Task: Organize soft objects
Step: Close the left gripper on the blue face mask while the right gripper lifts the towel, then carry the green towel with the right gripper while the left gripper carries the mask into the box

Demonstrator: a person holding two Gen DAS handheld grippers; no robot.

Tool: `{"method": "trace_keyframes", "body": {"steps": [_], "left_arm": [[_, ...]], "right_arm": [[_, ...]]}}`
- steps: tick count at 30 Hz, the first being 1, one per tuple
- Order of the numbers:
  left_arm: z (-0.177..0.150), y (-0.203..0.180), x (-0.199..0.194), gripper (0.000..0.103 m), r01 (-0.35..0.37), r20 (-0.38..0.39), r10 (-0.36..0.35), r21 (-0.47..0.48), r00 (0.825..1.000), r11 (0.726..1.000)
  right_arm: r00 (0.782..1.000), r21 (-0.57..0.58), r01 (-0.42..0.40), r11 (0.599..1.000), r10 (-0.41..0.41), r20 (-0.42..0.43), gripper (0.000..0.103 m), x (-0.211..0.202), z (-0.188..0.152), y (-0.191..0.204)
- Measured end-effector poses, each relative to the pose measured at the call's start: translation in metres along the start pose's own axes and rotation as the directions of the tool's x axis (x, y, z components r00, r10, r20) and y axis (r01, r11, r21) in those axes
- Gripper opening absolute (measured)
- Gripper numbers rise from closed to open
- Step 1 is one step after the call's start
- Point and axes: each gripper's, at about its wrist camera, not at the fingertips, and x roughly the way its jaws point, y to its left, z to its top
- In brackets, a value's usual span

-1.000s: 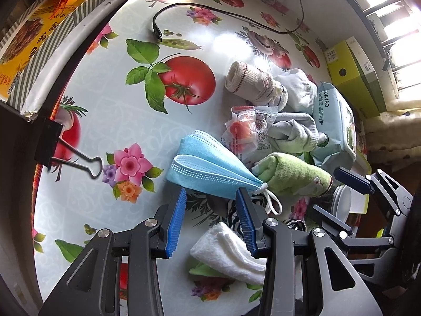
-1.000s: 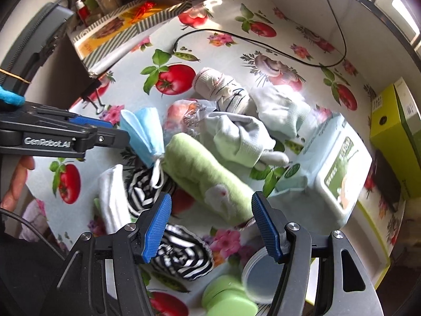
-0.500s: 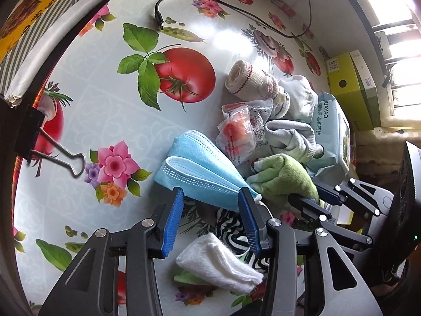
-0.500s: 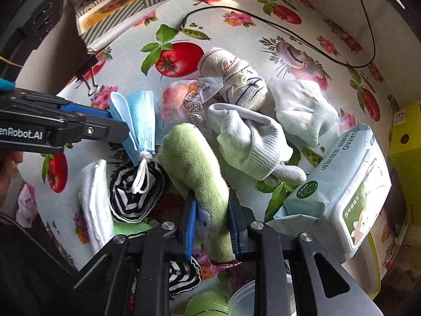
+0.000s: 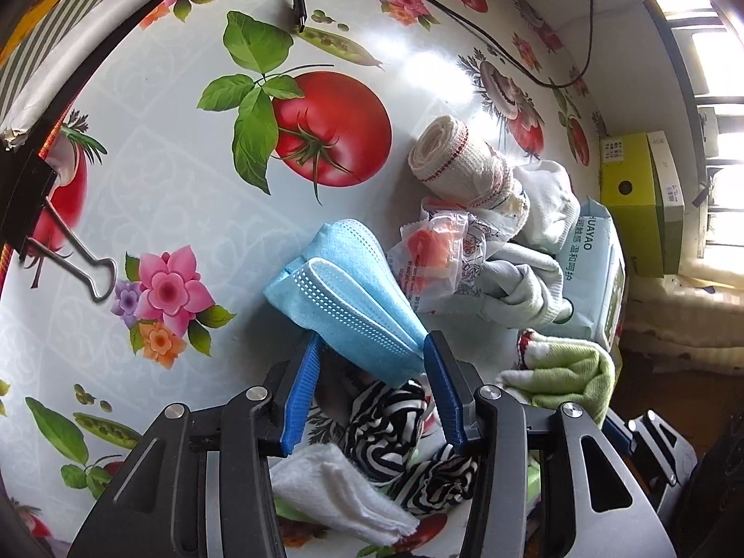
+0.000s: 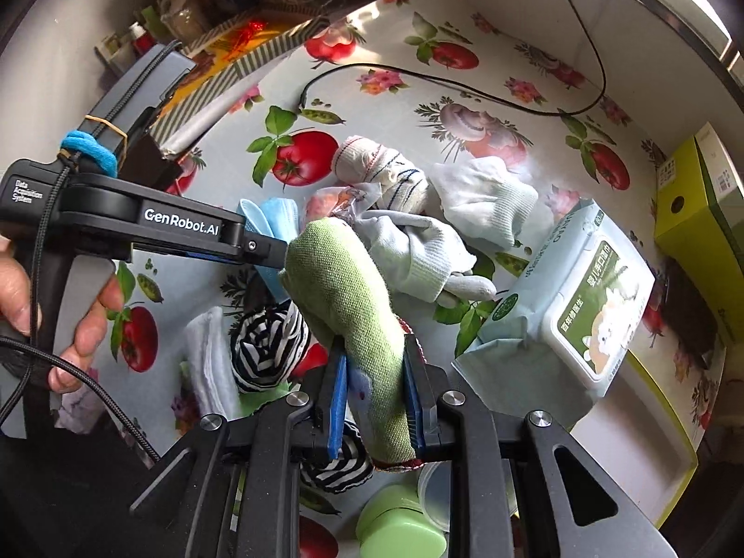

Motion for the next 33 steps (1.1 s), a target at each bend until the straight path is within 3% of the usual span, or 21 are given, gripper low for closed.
{"method": "trace_keyframes", "body": {"steps": [2, 3, 4, 6, 19, 33], "left_arm": [[0.001, 0.001, 0.003, 0.043, 0.01, -0.002, -0.01, -0.009, 1.0, 1.0], [0.001, 0.003, 0.004, 0.032, 0.01, -0.001, -0.01, -0.013, 1.0, 1.0], [0.0, 0.004, 0.004, 0.029, 0.016, 0.0, -0.016, -0.013, 1.0, 1.0], [-0.002, 0.005, 0.002, 0.005, 0.024, 0.001, -0.024, 0.0, 1.0, 1.0], [-0.025, -0.016, -0.054, 0.002, -0.015, 0.11, -0.005, 0.175, 0.994, 0.984], [-0.038, -0.079, -0.071, 0.002, -0.001, 0.12, -0.04, 0.321, 0.992, 0.947]], "right_arm": [[1.0, 0.012, 0.0, 1.0, 0.0, 0.009, 0.02, -0.004, -0.002, -0.001], [1.0, 0.017, 0.0, 1.0, 0.0, 0.013, 0.02, -0.006, -0.004, -0.002], [1.0, 0.021, 0.0, 1.0, 0.0, 0.019, 0.02, -0.008, -0.004, -0.002], [1.0, 0.031, -0.001, 1.0, 0.0, 0.029, 0.02, -0.012, -0.006, -0.003], [0.992, 0.134, -0.009, 0.991, -0.008, 0.126, 0.02, -0.052, -0.025, -0.021], [0.978, 0.291, 0.011, 0.957, -0.07, 0.195, 0.02, -0.084, -0.055, -0.07]]}}
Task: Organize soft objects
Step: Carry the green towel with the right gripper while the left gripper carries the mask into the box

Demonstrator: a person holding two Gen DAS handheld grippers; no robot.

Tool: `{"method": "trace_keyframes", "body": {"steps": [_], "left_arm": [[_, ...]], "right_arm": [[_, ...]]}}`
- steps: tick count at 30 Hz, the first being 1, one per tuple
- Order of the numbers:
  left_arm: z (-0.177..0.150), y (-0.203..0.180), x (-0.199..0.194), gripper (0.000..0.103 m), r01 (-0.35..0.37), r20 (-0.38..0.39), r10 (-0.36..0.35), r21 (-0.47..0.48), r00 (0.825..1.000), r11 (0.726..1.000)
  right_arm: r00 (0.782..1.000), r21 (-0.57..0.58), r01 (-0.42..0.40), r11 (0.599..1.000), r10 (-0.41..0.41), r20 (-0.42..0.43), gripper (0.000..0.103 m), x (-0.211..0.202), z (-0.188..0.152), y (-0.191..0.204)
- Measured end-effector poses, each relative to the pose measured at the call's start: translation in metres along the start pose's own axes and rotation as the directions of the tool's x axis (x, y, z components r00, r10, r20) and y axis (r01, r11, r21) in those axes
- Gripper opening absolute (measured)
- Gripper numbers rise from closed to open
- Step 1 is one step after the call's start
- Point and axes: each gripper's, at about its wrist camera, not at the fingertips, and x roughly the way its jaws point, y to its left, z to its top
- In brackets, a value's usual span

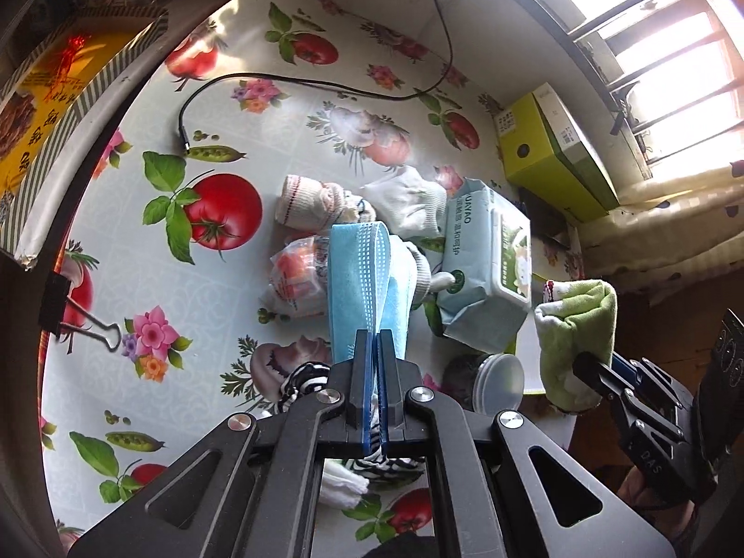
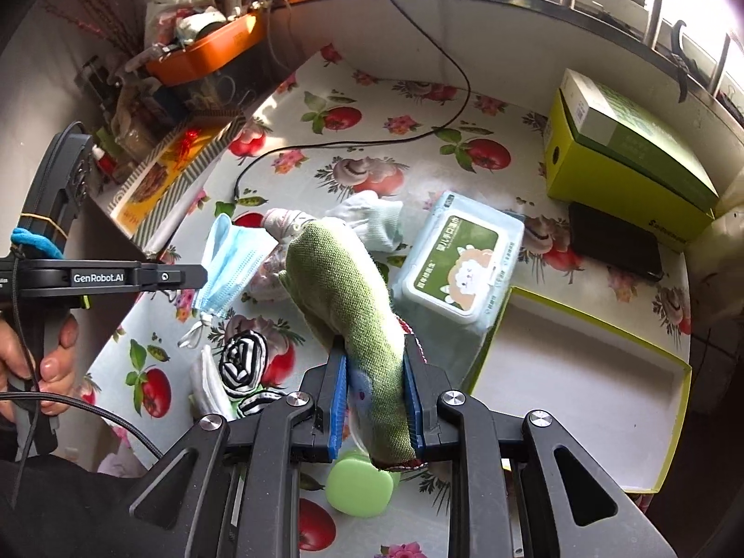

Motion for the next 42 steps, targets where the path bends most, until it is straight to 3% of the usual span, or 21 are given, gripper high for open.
{"method": "trace_keyframes", "body": {"steps": [14, 25, 33, 42], "left_arm": [[0.009, -0.09, 0.016, 0.002, 0.074, -0.051, -0.066, 0.169, 0.997, 0.983], [0.012, -0.162, 0.055, 0.002, 0.128, -0.136, -0.09, 0.3, 0.987, 0.945], [0.009, -0.193, 0.097, 0.002, 0.131, -0.206, -0.063, 0.336, 0.977, 0.933], [0.013, -0.21, 0.138, 0.002, 0.113, -0.242, -0.041, 0.291, 0.969, 0.95]], "right_arm": [[0.998, 0.197, 0.057, 0.979, -0.064, 0.029, 0.02, -0.016, -0.028, -0.074], [0.998, 0.357, 0.049, 0.933, -0.056, 0.008, 0.02, -0.004, -0.05, -0.125], [0.999, 0.452, 0.036, 0.891, -0.037, -0.007, 0.02, 0.006, -0.065, -0.155], [0.999, 0.548, 0.022, 0.836, -0.005, -0.032, 0.02, 0.025, -0.076, -0.183]]}}
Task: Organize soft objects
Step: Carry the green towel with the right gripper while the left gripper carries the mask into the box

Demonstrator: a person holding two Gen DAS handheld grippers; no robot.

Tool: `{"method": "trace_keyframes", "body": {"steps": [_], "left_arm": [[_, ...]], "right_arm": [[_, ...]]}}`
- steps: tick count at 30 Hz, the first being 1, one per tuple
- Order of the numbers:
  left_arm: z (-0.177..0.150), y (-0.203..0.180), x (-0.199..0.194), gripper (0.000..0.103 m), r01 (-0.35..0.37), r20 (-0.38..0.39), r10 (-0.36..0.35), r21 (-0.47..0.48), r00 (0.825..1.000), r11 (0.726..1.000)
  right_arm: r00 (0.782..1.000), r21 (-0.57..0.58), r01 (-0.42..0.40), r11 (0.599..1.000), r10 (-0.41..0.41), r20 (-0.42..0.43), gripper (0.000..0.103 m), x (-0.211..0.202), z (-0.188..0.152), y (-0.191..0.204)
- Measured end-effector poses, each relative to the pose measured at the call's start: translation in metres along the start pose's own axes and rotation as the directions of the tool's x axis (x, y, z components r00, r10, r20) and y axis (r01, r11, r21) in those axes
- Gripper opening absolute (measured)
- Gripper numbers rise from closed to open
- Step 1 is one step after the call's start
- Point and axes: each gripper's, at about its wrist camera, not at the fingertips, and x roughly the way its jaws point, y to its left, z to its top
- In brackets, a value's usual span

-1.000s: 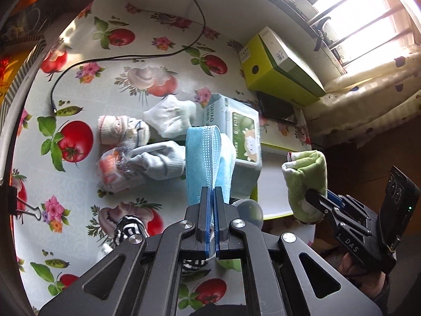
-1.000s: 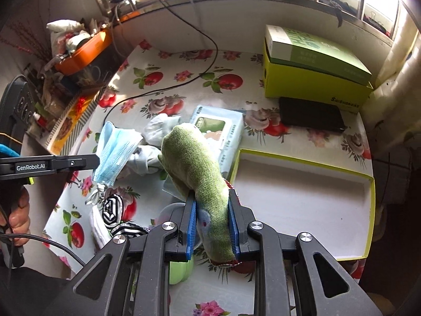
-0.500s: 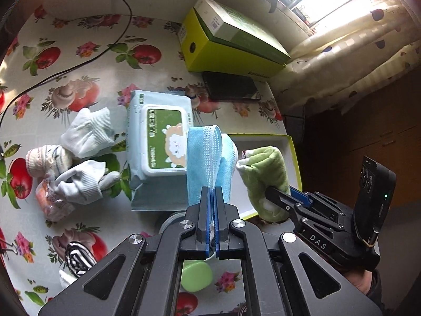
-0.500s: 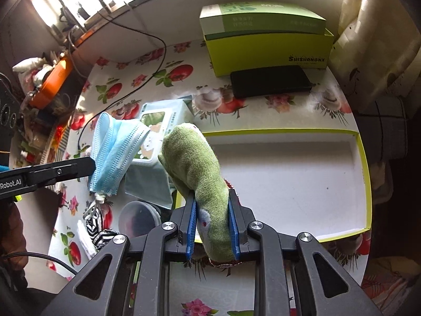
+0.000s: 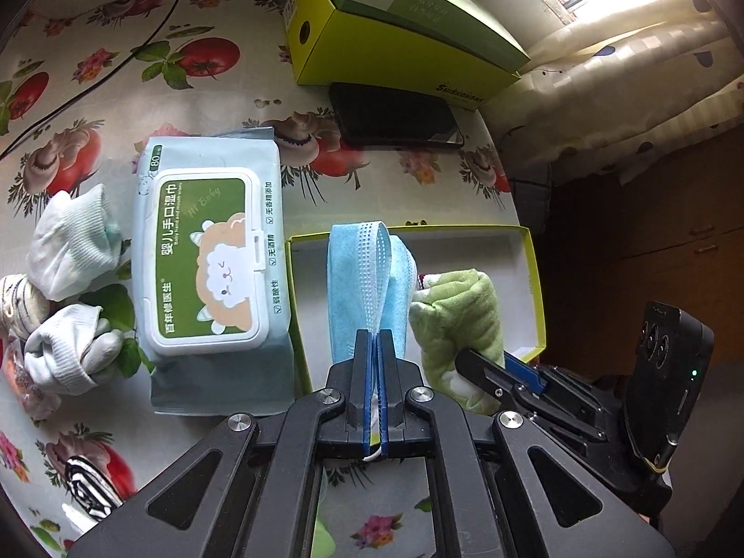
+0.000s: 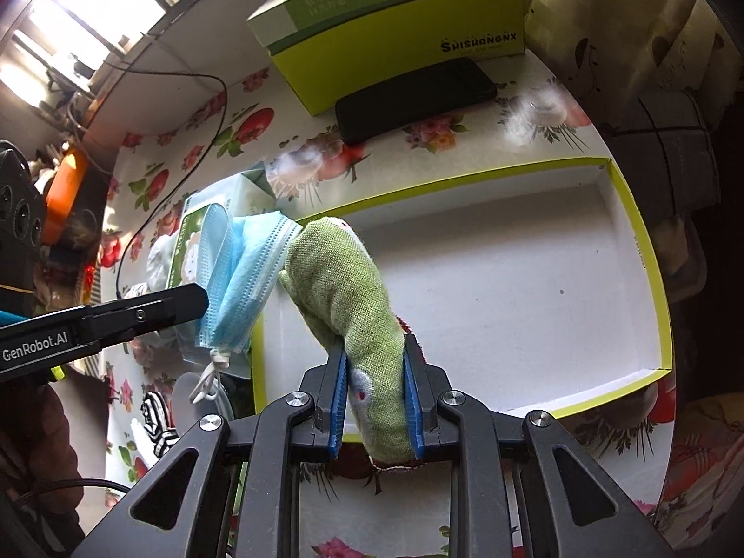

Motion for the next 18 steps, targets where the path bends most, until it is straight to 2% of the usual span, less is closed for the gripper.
{"method": "trace_keyframes", "body": {"steps": [5, 15, 18], "left_arm": [[0.005, 0.001, 0.02, 0.002, -0.009, -0.035, 0.008, -0.028, 0.999, 1.0], [0.003, 0.002, 0.02, 0.004, -0.062, -0.039, 0.063, 0.027, 0.997, 0.998], [0.002, 0.002, 0.016, 0.011, -0.053, -0.041, 0.055, 0.047, 0.998, 0.998]], "right_arm": [[1.0, 0.043, -0.012, 0.999, 0.013, -0.029, 0.02, 0.013, 0.004, -0.009], [0.992, 0.066, -0.091, 0.994, 0.096, -0.082, 0.023, 0.032, 0.009, -0.009], [0.991, 0.051, -0.098, 0.994, 0.102, -0.09, 0.023, 0.033, 0.009, -0.005]]}}
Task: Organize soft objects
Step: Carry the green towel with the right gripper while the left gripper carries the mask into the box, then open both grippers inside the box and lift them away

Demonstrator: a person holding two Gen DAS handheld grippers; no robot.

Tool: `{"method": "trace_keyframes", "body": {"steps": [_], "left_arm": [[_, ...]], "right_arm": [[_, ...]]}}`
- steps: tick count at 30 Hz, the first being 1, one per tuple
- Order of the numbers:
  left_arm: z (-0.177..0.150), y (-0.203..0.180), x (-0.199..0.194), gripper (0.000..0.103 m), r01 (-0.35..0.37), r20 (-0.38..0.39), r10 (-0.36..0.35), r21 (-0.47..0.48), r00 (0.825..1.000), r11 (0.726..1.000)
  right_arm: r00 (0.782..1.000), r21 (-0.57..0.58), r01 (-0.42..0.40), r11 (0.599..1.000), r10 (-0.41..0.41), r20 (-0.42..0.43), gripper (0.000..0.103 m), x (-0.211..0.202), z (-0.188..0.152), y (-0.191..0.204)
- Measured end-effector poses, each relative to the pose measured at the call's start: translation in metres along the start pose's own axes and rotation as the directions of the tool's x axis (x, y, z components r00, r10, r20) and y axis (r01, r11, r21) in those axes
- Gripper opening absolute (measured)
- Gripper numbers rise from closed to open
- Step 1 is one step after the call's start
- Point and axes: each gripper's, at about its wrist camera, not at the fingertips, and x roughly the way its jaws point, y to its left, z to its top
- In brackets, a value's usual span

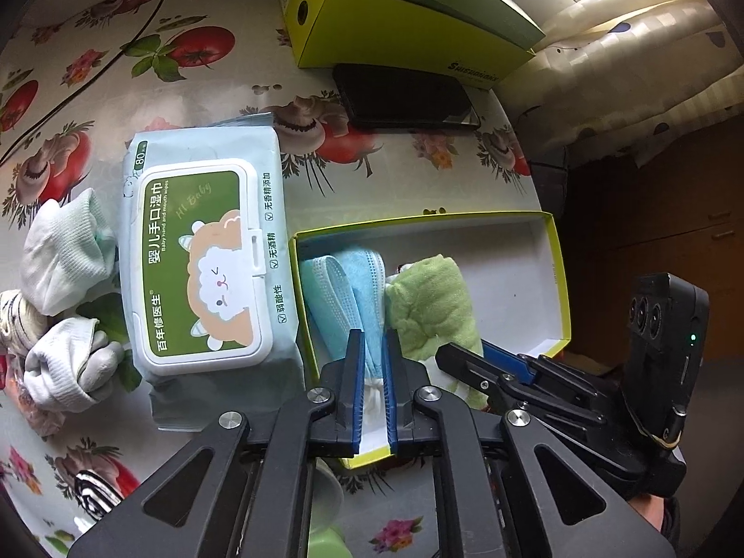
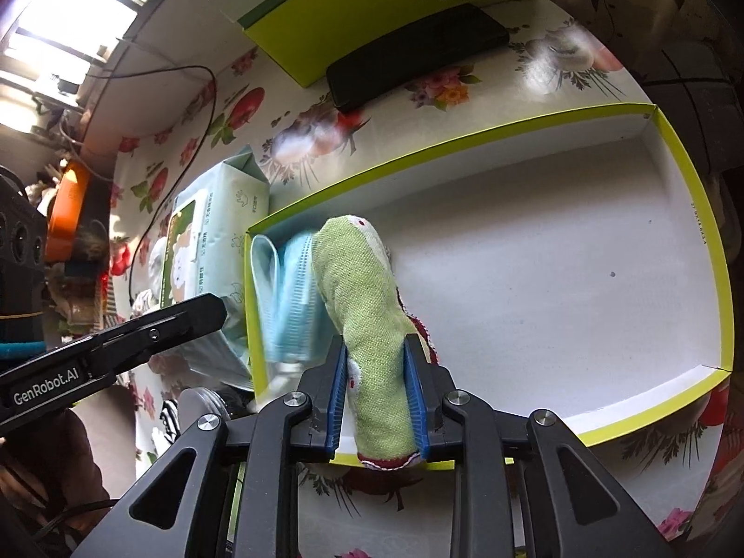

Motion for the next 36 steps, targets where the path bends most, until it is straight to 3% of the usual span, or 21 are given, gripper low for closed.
{"method": "trace_keyframes", "body": {"steps": [7, 13, 17, 24, 36], "left_arm": [[-0.005, 0.002, -0.009, 0.013, 0.009, 0.016, -0.009, -0.003, 1.0, 1.0], [-0.009, 0.004, -0.022, 0.013, 0.006, 0.039, -0.006, 0.002, 0.999, 1.0], [-0.014, 0.002, -0.032, 0.015, -0.01, 0.06, 0.008, 0.027, 0.998, 1.0], [-0.025, 0.002, -0.047, 0.018, -0.03, 0.092, 0.025, 0.057, 0.995, 0.998], [-0.061, 0.034, -0.088, 0.018, -0.097, 0.157, 0.088, 0.051, 0.984, 0.994]], "right_arm": [[0.999, -0.002, -0.051, 0.999, 0.051, -0.008, 0.02, 0.003, -0.005, 0.006], [0.984, 0.029, -0.167, 0.986, 0.169, -0.057, 0.02, 0.009, -0.011, 0.005], [0.994, 0.01, -0.096, 0.995, 0.097, -0.049, 0.022, 0.005, -0.014, 0.006], [1.0, -0.073, 0.0, 0.997, 0.0, 0.009, 0.039, -0.019, -0.016, 0.024], [0.996, -0.157, 0.066, 0.985, -0.055, 0.072, 0.04, -0.049, -0.045, 0.06]]}}
